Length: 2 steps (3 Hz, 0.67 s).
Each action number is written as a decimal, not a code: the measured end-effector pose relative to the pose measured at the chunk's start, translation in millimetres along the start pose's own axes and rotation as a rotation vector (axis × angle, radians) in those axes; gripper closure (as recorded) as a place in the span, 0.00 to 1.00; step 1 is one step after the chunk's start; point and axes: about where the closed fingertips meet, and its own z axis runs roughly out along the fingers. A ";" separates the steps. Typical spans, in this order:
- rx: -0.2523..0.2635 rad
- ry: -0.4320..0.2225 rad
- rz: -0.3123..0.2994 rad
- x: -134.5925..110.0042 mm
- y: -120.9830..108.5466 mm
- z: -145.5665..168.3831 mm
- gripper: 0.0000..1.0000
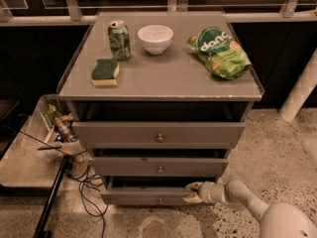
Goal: Open bottom drawer
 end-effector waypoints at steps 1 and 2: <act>-0.002 -0.006 0.007 2.9 10.0 -4.8 1.00; -0.002 -0.006 0.007 1.7 11.8 -6.2 1.00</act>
Offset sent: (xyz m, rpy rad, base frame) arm -0.4849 -0.1096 -0.0199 0.2409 0.0924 -0.2459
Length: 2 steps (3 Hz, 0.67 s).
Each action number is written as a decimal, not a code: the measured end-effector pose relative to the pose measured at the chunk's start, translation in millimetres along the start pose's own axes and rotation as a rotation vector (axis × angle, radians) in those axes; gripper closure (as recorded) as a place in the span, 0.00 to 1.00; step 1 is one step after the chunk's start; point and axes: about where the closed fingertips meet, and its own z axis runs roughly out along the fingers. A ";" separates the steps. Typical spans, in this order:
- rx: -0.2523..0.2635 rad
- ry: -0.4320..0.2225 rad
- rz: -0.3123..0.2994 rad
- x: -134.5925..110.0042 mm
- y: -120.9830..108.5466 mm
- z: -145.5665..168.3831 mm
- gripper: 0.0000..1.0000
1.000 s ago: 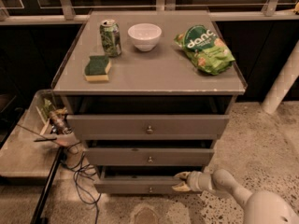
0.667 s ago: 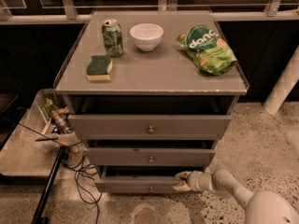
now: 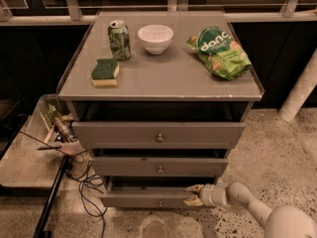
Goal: Open bottom drawer
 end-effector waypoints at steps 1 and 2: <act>0.000 0.000 0.000 0.0 0.0 0.1 0.85; 0.000 0.000 0.000 0.0 0.0 0.1 0.63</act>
Offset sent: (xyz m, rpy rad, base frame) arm 0.0000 0.0000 0.0000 0.0000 0.0000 0.0000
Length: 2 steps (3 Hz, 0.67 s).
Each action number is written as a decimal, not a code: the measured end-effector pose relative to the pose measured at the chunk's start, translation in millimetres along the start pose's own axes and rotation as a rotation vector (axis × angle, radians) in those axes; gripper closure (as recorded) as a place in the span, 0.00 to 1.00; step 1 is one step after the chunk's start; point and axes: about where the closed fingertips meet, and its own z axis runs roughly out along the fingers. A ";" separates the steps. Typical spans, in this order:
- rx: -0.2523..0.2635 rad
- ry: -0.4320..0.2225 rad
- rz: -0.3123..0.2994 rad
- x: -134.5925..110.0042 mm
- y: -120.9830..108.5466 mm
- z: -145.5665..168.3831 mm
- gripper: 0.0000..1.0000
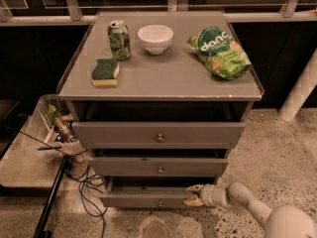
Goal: Open bottom drawer
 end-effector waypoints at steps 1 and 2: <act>0.000 0.000 0.000 0.0 0.0 0.1 0.39; 0.000 0.000 0.000 0.0 0.0 0.1 0.41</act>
Offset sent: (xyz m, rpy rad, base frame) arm 0.0000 0.0000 0.0000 0.0000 0.0000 0.0000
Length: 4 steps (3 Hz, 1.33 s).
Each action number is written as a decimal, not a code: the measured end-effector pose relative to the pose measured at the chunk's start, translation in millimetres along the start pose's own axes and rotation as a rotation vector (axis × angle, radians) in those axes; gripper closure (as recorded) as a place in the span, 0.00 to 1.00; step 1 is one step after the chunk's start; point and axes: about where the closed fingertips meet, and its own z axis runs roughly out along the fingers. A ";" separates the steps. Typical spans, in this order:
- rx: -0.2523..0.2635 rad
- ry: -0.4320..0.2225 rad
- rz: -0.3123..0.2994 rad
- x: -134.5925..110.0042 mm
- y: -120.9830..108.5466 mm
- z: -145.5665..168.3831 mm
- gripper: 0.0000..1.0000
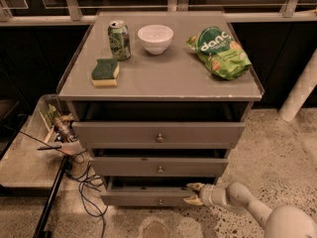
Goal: Open bottom drawer
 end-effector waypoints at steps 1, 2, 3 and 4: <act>0.000 0.000 0.000 0.2 0.6 0.1 0.65; 0.004 -0.010 0.003 5.7 12.6 -9.1 0.88; 0.004 -0.010 0.003 4.5 12.7 -9.9 1.00; 0.010 -0.012 0.002 6.6 21.0 -14.9 1.00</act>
Offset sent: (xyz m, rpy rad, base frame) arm -0.0807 -0.0404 -0.0011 0.0407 -0.0259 -0.0225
